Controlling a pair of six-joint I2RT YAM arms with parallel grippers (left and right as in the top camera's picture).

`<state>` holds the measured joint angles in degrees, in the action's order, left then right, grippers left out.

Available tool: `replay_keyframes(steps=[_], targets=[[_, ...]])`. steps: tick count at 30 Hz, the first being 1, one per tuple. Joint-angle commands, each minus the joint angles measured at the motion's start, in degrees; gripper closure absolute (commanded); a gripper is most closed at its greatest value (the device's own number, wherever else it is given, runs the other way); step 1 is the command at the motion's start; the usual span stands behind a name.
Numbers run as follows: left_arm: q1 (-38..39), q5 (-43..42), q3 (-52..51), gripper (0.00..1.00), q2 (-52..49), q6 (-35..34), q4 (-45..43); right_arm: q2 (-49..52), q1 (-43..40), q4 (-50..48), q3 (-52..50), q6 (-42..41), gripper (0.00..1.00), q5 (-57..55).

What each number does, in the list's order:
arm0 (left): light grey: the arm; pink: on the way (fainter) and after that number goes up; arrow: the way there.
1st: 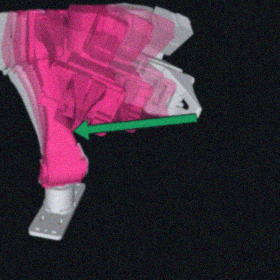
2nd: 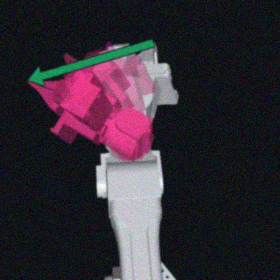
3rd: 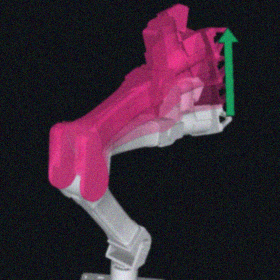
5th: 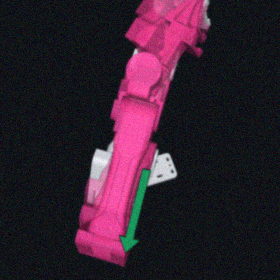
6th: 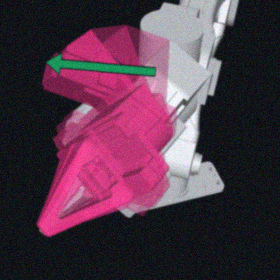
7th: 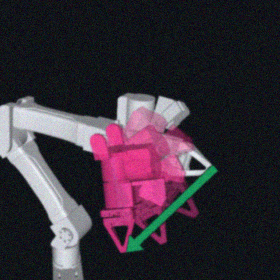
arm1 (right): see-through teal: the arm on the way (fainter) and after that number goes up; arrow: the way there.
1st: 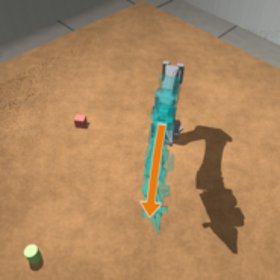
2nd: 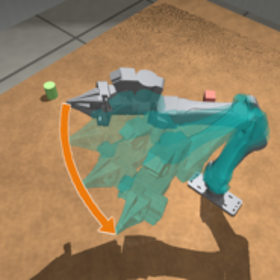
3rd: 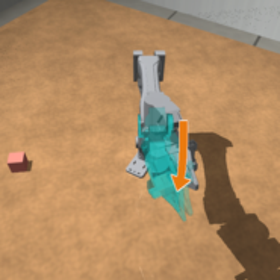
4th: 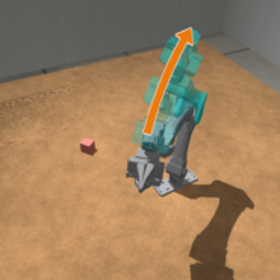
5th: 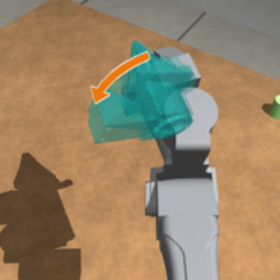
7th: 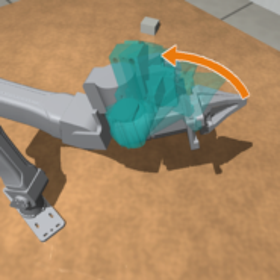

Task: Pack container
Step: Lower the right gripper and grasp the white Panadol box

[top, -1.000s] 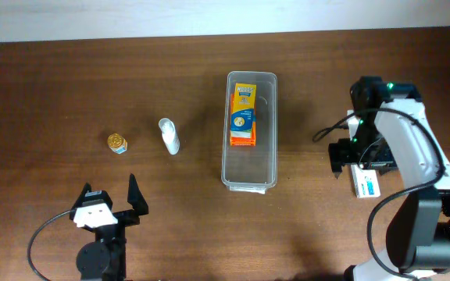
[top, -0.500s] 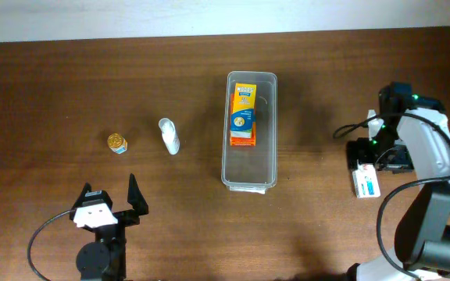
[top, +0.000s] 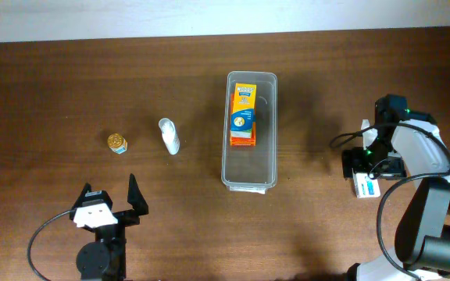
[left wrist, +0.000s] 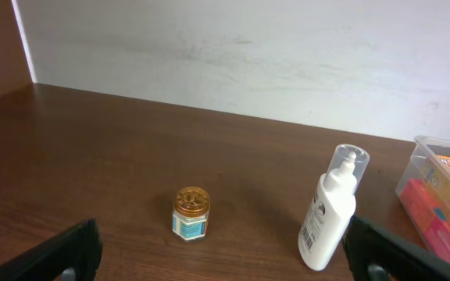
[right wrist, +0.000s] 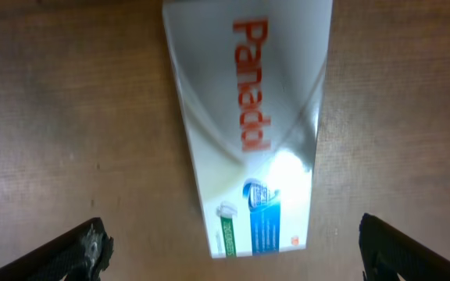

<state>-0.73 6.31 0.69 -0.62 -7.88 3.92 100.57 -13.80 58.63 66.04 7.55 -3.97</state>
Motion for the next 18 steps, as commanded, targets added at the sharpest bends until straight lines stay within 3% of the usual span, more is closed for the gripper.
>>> replay_keyframes(steps=[1,18], targets=[[-0.17,0.61,-0.17,0.01,0.33,0.92,0.07,0.31,-0.11,-1.81,-1.62,0.13,0.05,0.26],[-0.17,0.61,-0.17,0.01,0.33,0.92,0.07,1.20,-0.11,-9.92,-6.08,-1.99,0.05,0.31]])
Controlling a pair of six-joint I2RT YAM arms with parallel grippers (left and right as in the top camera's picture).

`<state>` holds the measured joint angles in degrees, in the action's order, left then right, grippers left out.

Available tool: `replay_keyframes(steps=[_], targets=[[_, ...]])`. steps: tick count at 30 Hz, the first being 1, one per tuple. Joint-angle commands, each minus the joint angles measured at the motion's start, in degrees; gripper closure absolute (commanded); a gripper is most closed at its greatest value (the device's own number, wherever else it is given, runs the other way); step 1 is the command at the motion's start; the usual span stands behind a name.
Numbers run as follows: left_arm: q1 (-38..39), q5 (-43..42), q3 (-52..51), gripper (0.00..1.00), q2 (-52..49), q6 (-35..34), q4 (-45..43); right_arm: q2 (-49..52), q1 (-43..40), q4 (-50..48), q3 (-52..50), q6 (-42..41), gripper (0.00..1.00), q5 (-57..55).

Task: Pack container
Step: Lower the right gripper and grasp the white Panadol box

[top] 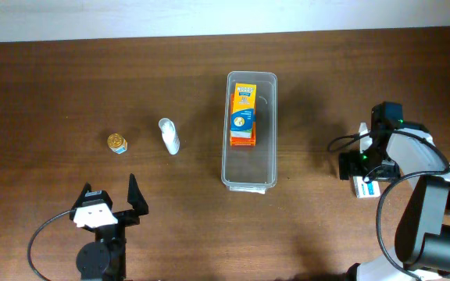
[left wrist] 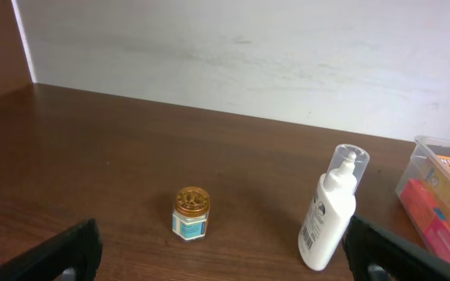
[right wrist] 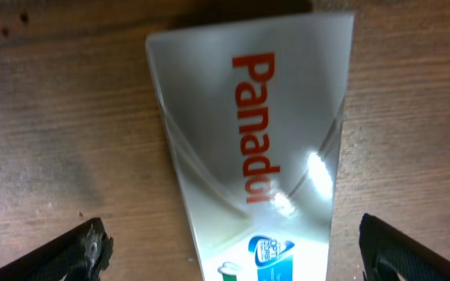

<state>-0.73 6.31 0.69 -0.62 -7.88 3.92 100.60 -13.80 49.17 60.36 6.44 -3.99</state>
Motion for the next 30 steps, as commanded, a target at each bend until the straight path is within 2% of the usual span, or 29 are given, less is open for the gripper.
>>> replay_keyframes(steps=[1,17,19,22,23,30], targets=[[-0.17,0.61,-0.17,0.01,0.33,0.92,0.07,1.49,-0.11,-0.83,-0.42,-0.87,0.05,0.33],[-0.17,0.61,-0.15,0.01,0.33,0.92,0.07,4.90,-0.11,-2.64,-0.42,0.81,0.06,0.79],[-0.17,0.61,-0.17,0.01,0.33,0.92,0.07,4.92,-0.11,-2.95,-0.42,0.83,0.12,0.76],[-0.17,0.61,-0.15,0.01,0.33,0.92,0.09,4.92,-0.11,-3.39,-0.42,0.81,0.35,0.76],[-0.17,0.61,-0.17,0.01,0.33,0.92,0.07,4.92,-0.11,-3.56,-0.42,0.81,0.39,0.79],[-0.17,0.61,-0.17,0.01,0.33,0.92,0.07,4.90,-0.11,-3.80,-0.42,0.81,0.43,0.76]])
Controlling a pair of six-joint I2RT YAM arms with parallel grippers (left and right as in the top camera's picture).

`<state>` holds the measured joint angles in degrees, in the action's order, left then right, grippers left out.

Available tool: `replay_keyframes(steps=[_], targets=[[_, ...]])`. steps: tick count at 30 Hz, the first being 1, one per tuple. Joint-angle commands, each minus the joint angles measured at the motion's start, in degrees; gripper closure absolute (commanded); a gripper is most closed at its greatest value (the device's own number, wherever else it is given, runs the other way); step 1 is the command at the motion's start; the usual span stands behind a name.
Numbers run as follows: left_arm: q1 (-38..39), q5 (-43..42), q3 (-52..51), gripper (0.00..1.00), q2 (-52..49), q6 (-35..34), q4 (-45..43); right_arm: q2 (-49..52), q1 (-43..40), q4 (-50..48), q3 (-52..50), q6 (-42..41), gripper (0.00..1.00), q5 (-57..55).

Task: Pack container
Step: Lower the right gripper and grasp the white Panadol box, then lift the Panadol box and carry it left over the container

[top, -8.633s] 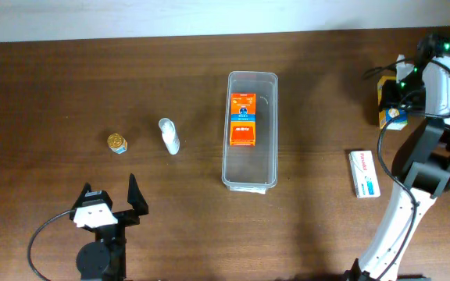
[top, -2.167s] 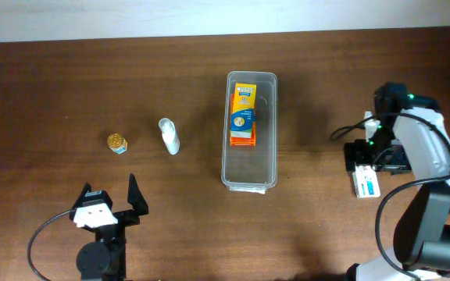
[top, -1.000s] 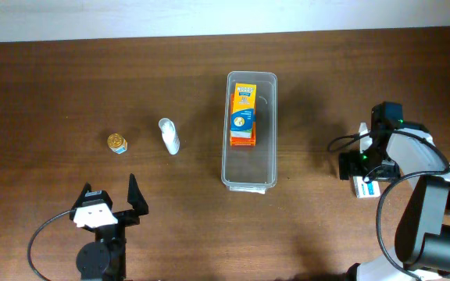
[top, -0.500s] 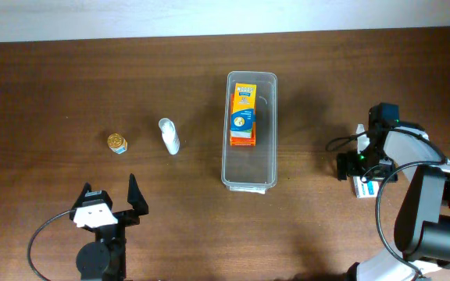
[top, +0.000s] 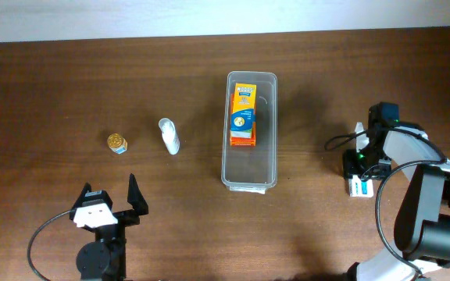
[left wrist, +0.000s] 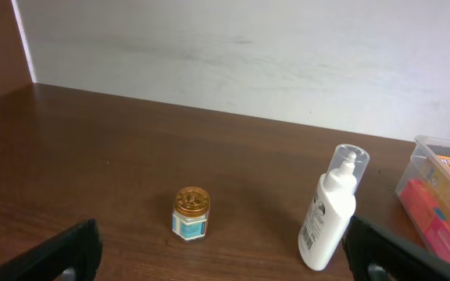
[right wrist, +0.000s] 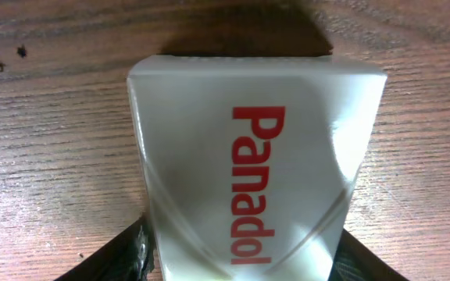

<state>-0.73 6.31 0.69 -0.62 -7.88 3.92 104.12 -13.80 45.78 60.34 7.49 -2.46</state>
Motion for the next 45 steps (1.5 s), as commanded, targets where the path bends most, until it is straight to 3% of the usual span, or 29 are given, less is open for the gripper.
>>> replay_keyframes(steps=[1,9,17,26,32,38,45], targets=[[-0.17,0.61,-0.17,0.01,0.33,0.92,0.07,1.38,-0.11,-0.42,-0.39,-0.26,0.45,-0.74],[-0.17,0.61,-0.17,0.01,0.33,0.92,0.07,1.38,-0.11,-0.15,1.11,-0.68,0.53,3.41],[-0.17,0.61,-0.15,0.01,0.33,0.92,0.07,1.38,-0.09,2.97,4.96,-0.87,0.53,5.11],[-0.17,0.61,-0.15,0.01,0.33,0.92,0.07,1.38,-0.09,14.56,15.52,-1.03,0.53,14.93],[-0.17,0.61,-0.15,0.01,0.33,0.92,0.07,1.38,1.14,24.55,24.92,-5.60,0.53,21.68],[-0.17,0.61,-0.15,0.00,0.33,0.92,0.07,1.36,7.39,32.98,33.73,-11.30,0.53,21.77],[-0.17,0.61,-0.15,0.01,0.33,0.92,0.07,1.36,21.90,37.42,40.87,-21.07,0.52,21.77]])
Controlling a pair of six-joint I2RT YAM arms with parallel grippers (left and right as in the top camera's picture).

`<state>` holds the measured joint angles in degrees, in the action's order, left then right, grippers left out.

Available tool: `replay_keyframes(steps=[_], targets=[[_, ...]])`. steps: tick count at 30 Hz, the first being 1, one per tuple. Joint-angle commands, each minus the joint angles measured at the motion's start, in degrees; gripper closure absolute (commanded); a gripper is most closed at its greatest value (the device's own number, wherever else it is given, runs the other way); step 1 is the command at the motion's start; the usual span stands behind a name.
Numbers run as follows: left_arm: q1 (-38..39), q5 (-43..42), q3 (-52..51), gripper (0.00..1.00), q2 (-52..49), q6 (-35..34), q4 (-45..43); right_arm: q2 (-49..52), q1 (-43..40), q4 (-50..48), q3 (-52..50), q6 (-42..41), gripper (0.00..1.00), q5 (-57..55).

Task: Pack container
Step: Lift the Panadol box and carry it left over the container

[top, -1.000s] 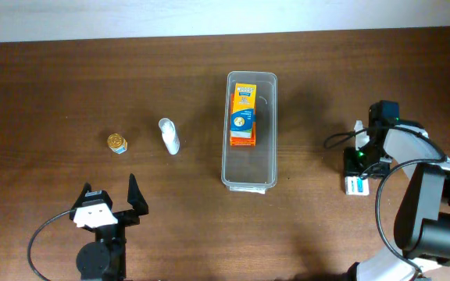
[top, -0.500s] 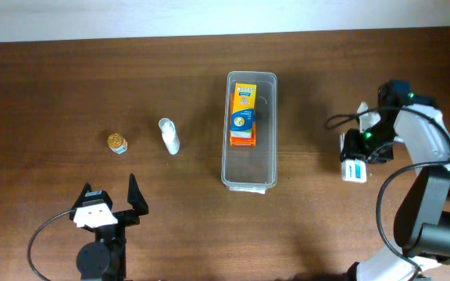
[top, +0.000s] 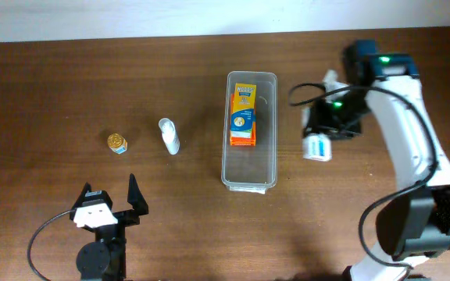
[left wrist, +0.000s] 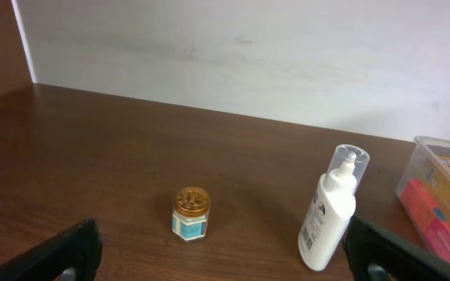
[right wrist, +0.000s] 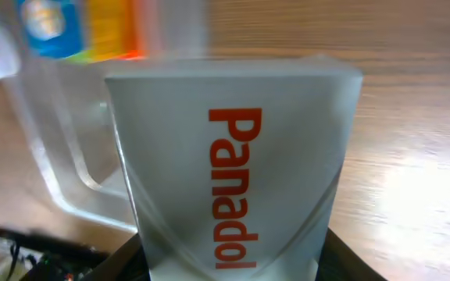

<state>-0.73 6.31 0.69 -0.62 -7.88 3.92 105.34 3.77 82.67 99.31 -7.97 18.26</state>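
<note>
The clear plastic container (top: 250, 176) stands mid-table with an orange and blue carton (top: 243, 115) in its far half. My right gripper (top: 323, 133) is shut on the white Panadol box (right wrist: 229, 168), held in the air just right of the container; the same Panadol box (top: 317, 146) shows under the arm from above. A white bottle (top: 169, 136) lies left of the container, and a small gold-lidded jar (top: 116, 143) stands further left. My left gripper (top: 114, 204) rests open near the front edge, well short of the jar (left wrist: 191, 213) and bottle (left wrist: 330, 209).
The dark wooden table (top: 53, 86) ends at a white wall (left wrist: 248, 55) at the back. The right arm's cable (top: 307, 88) loops above the table beside the container's right wall.
My right gripper, then clamped on the Panadol box at the table's right side, now holds it lifted and shifted left, beside the container. The left arm has stayed put.
The right gripper hung open above the Panadol box lying at the right of the table, then lower over it. Then its fingers were against the box's sides. Now the box is off the table next to the container. The left side is unchanged.
</note>
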Motion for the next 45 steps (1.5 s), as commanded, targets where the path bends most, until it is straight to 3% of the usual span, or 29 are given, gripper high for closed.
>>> replay_keyframes(steps=[1,13,21,45], targets=[[-0.17,0.61,-0.15,0.01,0.33,0.92,0.07,0.13,5.79,0.66,1.90,-6.82,0.52,1.03],[-0.17,0.61,-0.15,0.01,0.33,0.92,0.07,0.15,18.29,-4.09,1.90,-24.41,0.52,-5.49],[-0.17,0.61,-0.17,0.01,0.33,0.92,0.07,0.50,23.63,-9.70,1.86,-30.10,0.52,-13.81],[-0.17,0.61,-0.15,0.01,0.33,0.92,0.07,10.34,28.22,-10.36,1.84,-30.05,0.51,-17.88]])
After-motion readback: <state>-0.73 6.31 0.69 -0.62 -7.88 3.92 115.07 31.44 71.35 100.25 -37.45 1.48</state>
